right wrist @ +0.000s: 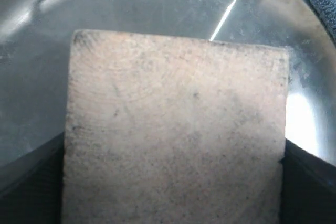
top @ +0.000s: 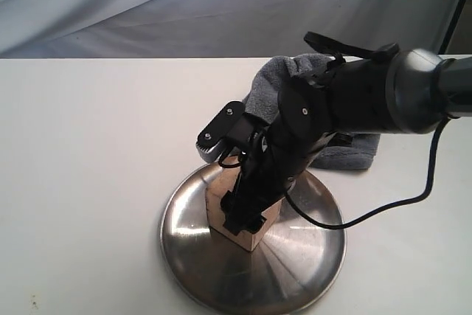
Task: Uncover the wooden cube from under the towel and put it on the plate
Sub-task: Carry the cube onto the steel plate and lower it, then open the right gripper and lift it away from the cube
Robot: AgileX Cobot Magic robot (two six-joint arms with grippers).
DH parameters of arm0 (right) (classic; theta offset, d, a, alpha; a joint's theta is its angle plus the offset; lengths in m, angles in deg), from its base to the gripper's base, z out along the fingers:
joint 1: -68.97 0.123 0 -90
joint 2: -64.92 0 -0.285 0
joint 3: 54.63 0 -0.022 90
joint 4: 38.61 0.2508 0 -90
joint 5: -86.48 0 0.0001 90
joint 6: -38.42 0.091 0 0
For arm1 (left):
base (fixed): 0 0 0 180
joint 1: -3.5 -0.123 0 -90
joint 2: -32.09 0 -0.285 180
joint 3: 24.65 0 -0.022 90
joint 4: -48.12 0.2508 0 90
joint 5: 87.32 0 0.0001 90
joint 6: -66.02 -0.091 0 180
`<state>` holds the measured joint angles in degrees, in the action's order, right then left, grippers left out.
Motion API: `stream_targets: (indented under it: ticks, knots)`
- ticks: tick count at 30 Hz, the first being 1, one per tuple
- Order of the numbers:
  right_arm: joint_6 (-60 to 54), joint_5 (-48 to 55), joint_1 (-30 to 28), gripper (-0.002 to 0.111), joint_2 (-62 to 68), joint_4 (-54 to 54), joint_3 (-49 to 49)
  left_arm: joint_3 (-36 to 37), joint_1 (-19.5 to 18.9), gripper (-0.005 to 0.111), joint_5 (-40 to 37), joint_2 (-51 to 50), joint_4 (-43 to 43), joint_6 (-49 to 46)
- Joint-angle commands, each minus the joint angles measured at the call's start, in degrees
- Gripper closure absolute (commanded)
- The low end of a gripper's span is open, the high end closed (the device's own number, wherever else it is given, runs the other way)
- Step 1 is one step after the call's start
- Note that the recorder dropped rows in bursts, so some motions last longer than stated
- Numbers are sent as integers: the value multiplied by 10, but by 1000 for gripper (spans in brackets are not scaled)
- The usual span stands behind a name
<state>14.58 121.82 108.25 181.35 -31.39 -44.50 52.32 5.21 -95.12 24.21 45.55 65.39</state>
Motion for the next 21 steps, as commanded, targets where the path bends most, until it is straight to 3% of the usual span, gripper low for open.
stream_targets:
  ticks: [1,6,21]
  knots:
    - [14,1,1,24,-7,8,4,3,-1,105,0,1,0,2]
    - [18,-5,1,12,-38,8,4,3,-1,105,0,1,0,2]
    - [41,-46,1,12,-79,8,4,3,-1,105,0,1,0,1]
